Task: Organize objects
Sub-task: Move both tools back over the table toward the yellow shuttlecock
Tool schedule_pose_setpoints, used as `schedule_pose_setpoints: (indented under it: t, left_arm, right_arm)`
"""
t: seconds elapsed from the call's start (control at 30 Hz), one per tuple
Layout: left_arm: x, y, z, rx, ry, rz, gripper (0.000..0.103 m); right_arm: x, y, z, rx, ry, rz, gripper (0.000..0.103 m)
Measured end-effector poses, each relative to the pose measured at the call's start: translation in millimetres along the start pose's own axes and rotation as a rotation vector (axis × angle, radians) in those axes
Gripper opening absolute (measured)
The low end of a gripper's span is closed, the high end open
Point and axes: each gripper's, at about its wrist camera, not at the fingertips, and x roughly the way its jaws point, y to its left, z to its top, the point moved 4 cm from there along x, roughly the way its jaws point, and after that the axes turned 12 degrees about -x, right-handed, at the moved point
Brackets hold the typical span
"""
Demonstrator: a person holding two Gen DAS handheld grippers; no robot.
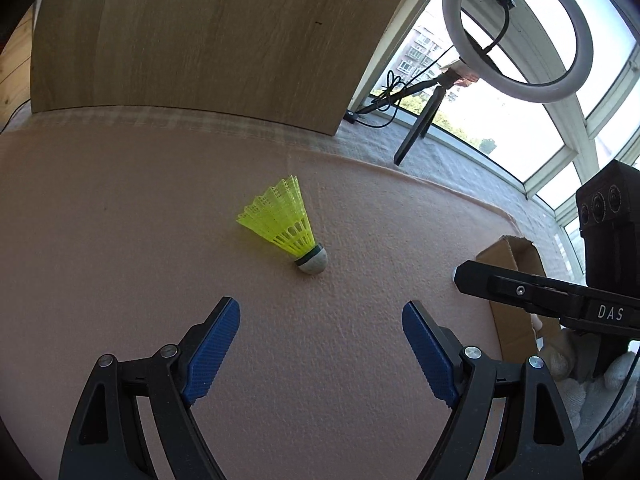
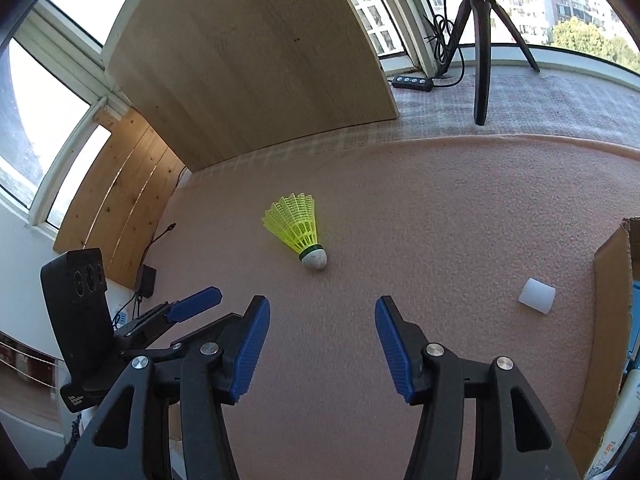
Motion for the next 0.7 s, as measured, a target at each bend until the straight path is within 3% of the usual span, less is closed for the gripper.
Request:
schedule_pose_setpoints:
  t: [0.3,0.7]
  left_arm:
    - [34.4,12.7,19.5,-0.01,0.007,-0.005,0.086]
    - [64.9,13.6,29.4,-0.002,0.032,-0.029,0.086]
  right_arm:
    - [66.9,6.7,32.9,-0.009,0.092,0.071,0.051]
    - [113.1,11.4,49.4,-0.051,0.178,0.087,0.051]
